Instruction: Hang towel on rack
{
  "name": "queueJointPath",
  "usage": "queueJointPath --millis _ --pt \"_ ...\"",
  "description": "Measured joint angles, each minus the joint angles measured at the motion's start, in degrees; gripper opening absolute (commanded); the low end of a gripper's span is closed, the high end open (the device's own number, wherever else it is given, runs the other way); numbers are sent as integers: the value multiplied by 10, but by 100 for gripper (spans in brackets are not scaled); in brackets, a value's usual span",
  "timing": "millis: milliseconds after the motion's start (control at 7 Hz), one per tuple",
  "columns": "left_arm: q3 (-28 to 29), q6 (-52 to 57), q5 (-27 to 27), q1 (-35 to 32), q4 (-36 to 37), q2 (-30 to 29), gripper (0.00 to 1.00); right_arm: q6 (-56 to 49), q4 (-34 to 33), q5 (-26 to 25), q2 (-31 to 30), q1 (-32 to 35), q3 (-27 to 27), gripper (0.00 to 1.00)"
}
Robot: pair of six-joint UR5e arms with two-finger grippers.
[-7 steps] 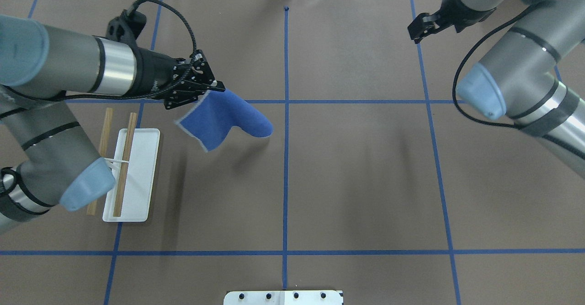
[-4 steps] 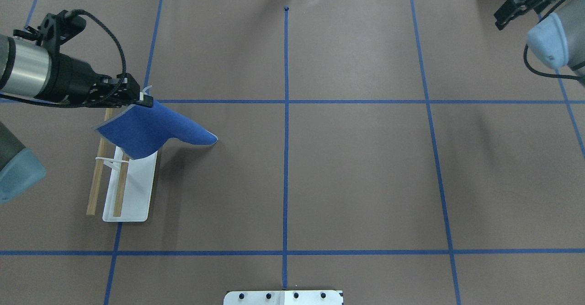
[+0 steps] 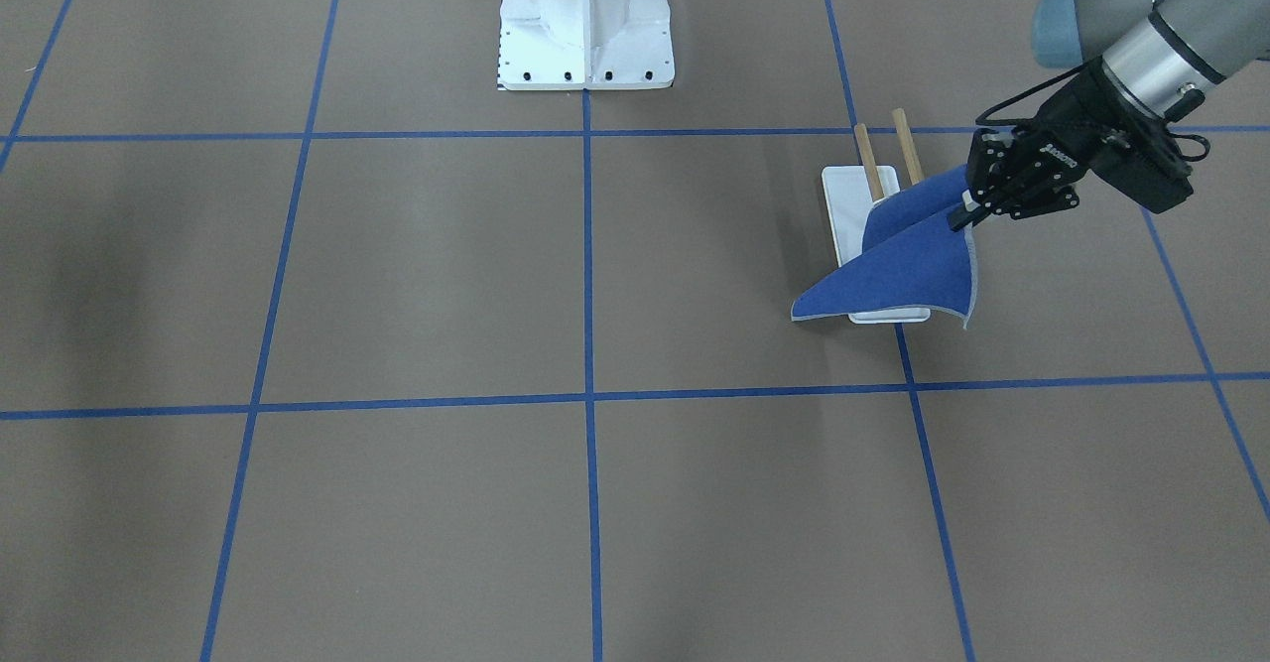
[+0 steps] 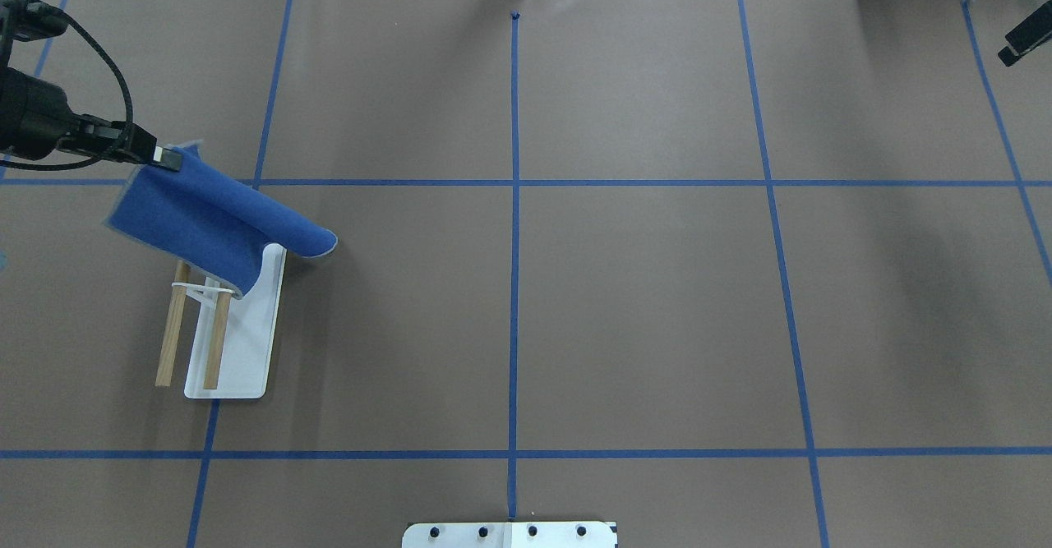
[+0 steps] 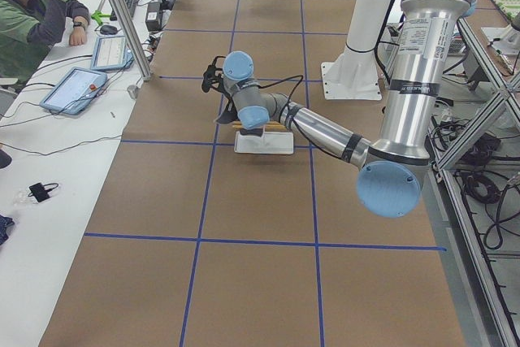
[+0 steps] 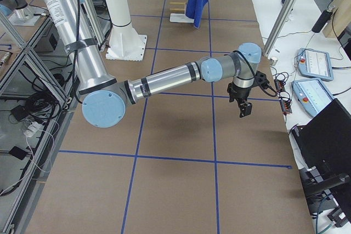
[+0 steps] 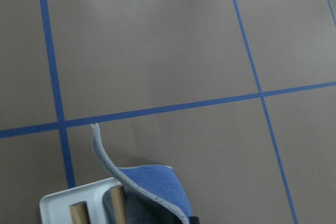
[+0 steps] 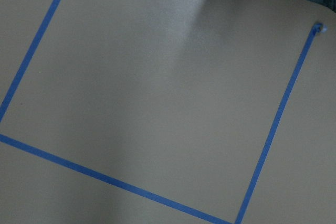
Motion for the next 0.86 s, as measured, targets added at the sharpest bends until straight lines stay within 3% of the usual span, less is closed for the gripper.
queueJointPath --millis 286,429,571,857 --pt "13 84 -1 -7 -2 37 0 -5 0 0 -4 4 0 100" --pt "14 105 0 -7 -7 55 76 -6 0 0 -5 4 0 100" --pt "16 112 1 -8 -16 69 98 -6 1 0 -5 4 0 100" --pt "17 112 3 -8 -40 90 99 -5 1 0 -7 5 1 100"
